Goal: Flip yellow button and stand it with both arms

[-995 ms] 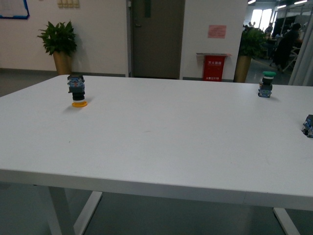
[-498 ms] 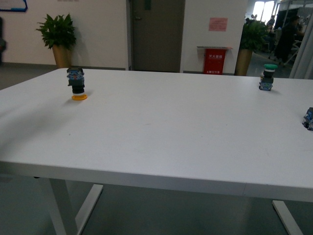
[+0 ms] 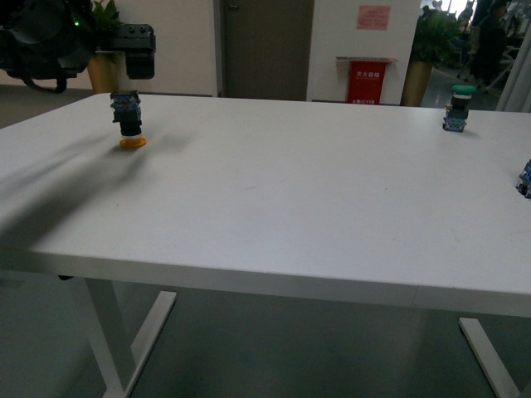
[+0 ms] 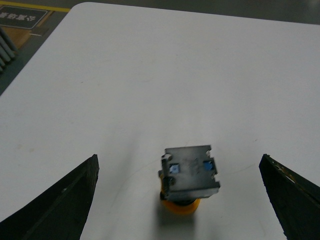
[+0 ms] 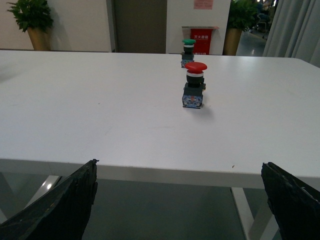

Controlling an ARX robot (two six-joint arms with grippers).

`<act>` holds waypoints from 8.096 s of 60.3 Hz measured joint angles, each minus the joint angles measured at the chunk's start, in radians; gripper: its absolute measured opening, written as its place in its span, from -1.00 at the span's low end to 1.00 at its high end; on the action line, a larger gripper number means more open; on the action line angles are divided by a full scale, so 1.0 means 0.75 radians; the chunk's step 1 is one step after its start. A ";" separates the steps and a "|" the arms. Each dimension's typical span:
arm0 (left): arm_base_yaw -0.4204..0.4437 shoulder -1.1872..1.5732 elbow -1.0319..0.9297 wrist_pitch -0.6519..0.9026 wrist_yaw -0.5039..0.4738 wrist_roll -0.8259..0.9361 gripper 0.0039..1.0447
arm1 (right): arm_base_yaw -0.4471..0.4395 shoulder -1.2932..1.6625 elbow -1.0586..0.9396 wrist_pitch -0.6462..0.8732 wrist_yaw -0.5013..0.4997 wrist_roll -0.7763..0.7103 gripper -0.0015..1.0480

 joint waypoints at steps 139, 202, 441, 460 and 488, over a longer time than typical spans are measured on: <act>-0.299 0.017 0.039 0.912 1.131 -1.395 -0.30 | 0.000 0.000 0.000 0.000 0.000 0.000 0.87; -0.413 0.311 0.171 1.437 1.100 -2.165 -0.30 | 0.006 1.951 1.603 0.102 -0.606 1.710 0.87; 0.095 -1.851 -2.334 0.966 0.211 0.069 -0.93 | 0.108 2.146 1.714 0.323 -0.341 1.861 -0.32; 0.095 -2.143 -2.336 0.699 0.211 0.069 -0.93 | 0.101 2.129 1.720 0.312 -0.346 1.837 -0.32; 0.095 -2.443 -2.336 0.408 0.211 0.069 -0.93 | 0.102 2.122 1.720 0.296 -0.344 1.816 -0.32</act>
